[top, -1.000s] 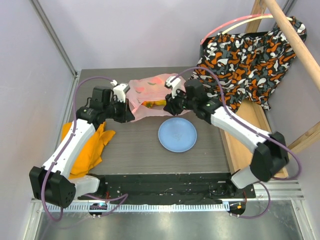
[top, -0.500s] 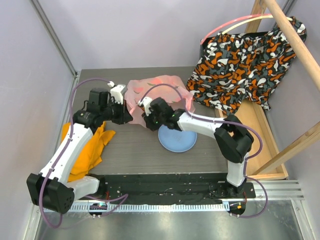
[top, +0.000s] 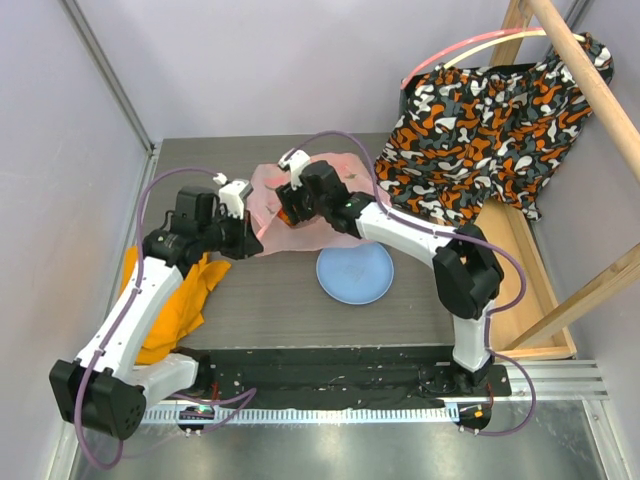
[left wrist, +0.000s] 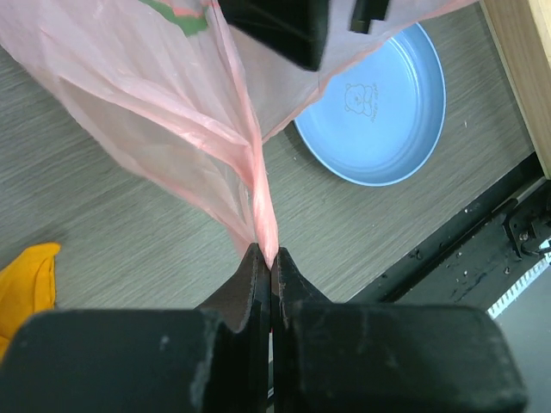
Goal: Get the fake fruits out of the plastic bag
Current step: Adjust the plastic bag at the center of the board.
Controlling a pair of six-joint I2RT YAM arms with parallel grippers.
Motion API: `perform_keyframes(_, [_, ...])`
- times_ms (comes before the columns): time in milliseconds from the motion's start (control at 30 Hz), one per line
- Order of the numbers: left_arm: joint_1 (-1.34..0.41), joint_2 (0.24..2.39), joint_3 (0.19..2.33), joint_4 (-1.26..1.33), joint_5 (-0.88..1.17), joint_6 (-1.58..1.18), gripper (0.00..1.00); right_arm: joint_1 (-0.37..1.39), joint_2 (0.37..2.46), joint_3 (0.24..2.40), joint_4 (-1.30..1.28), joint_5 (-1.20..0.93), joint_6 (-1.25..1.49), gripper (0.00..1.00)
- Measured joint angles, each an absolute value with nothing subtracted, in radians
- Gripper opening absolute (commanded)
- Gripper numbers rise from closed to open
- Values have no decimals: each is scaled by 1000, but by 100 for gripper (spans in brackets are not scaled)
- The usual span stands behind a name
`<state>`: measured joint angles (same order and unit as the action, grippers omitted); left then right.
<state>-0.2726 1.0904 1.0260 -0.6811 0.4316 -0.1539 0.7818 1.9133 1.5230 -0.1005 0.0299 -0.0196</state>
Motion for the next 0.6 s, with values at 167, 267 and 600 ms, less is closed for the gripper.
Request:
perform_keyframes(167, [-273,1081,1026,-701,437,-152,0,795,1997,1572,-110,43,61,78])
perform_keyframes(267, [-272,1077,1026,-708,439,-149,0,799,2031,1583,-143,42,129,85])
perform_keyframes(600, [-266,1062,1018,-727,473,-145,0,802,2102,1695,-189,104,245,98])
